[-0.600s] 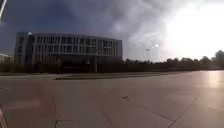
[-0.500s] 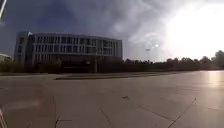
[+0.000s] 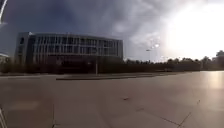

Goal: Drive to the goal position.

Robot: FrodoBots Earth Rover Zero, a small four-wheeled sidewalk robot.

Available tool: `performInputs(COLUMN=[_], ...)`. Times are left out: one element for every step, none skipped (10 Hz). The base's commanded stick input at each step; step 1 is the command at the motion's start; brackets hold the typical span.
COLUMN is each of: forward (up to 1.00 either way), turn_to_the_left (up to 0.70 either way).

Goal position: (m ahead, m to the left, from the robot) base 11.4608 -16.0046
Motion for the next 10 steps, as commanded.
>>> performInputs(forward=[0.70,0.70,0.70,0.70,0.70,0.70,0.70,0.70,0.70,0.70], turn_to_the_left=[0.00,0.00,0.00,0.00,0.00,0.00,0.00,0.00,0.00,0.00])
